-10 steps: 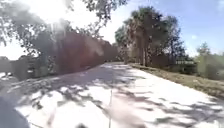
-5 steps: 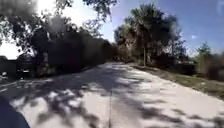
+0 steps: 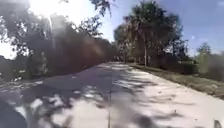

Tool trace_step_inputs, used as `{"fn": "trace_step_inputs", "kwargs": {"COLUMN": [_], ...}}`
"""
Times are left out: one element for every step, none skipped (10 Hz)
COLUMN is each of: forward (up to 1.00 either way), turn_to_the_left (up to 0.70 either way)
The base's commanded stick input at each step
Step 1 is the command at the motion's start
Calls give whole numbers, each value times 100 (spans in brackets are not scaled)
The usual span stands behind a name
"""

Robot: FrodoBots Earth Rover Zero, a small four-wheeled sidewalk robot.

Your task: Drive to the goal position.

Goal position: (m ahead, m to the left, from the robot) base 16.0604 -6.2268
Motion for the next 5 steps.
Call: {"fn": "trace_step_inputs", "kwargs": {"forward": [70, 70, 70, 70, 70], "turn_to_the_left": [0, 0, 0, 0, 0]}}
